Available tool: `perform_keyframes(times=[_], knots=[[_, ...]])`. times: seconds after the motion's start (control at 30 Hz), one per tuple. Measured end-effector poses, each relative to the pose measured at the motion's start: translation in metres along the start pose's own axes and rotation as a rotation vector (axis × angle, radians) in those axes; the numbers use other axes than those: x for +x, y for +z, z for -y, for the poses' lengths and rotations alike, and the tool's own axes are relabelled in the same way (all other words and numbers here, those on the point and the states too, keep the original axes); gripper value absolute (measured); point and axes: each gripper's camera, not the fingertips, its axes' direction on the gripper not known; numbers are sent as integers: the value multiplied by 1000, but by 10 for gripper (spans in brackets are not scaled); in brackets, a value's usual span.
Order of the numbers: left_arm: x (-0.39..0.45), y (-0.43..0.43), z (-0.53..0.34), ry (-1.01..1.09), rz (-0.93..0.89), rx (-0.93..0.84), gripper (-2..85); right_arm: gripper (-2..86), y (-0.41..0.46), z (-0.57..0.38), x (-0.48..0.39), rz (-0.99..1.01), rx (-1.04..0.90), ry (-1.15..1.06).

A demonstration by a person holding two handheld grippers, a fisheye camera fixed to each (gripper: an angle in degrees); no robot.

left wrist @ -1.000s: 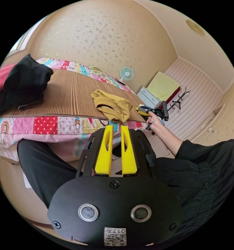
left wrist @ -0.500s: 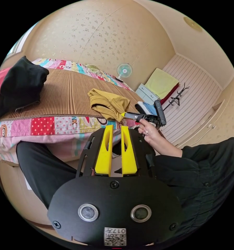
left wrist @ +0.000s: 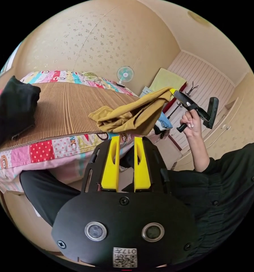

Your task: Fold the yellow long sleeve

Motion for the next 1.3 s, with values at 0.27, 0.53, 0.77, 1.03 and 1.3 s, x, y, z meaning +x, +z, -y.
perform_keyframes(times=[0.27,0.53,0.77,1.03,1.3], knots=[[64,-49,49,233,-77,177,105,26,-41,19,-21,345,93,-177],[93,-33,74,407,-60,61,89,24,-31,17,-18,560,113,-229],[59,-45,88,416,-367,73,53,26,-20,15,31,715,199,-83],[16,-89,131,291,-612,315,38,24,-63,12,45,556,457,-31],[7,-132,157,262,-519,478,21,116,-24,3,-14,600,170,-148]])
